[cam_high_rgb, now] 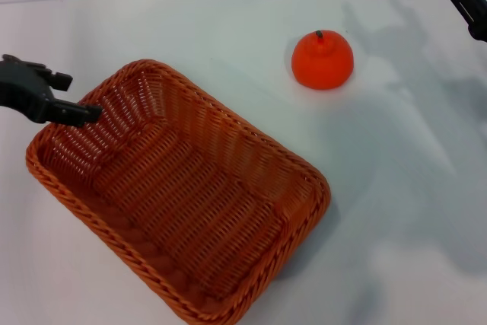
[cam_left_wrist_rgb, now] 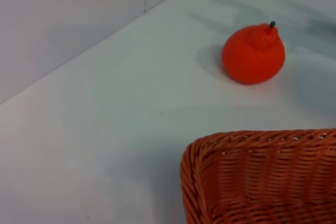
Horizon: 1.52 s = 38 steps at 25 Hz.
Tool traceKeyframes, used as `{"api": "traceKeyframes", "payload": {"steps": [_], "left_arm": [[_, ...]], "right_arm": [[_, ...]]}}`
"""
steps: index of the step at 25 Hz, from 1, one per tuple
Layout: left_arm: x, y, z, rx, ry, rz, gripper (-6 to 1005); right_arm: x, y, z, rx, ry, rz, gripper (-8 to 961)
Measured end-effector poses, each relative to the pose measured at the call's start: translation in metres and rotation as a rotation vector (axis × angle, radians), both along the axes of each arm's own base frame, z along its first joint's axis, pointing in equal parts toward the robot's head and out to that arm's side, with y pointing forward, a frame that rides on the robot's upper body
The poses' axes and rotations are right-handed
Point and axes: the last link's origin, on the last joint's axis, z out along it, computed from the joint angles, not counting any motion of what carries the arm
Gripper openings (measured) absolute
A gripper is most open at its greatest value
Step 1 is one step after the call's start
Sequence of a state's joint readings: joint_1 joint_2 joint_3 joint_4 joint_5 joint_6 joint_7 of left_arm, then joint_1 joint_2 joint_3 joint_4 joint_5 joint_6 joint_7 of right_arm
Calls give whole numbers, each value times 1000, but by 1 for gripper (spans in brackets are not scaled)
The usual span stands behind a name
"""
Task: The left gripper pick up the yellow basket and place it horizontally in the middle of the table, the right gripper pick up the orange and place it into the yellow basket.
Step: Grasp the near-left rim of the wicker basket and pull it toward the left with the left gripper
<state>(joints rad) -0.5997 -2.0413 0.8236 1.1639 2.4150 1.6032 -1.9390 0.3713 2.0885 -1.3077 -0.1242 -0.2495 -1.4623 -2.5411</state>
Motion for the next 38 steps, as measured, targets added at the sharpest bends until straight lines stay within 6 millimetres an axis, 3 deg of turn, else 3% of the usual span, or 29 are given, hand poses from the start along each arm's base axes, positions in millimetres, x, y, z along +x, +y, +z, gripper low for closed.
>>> {"api": "traceKeyframes", "payload": {"steps": [14,24,36,38], "left_arm": [[5,8,-26,-6,86,-31,788],[-11,15,-43,7,161,10,766],[-13,15,-43,17,173,18,739],[-13,14,-43,18,178,16,659]], "right_arm": [[-2,0,-3,-28,10,15,925],[-2,-3,-5,-37,10,19,921],[-3,0,-6,-43,9,17,916],[-2,0,-6,-42,9,14,916]]}}
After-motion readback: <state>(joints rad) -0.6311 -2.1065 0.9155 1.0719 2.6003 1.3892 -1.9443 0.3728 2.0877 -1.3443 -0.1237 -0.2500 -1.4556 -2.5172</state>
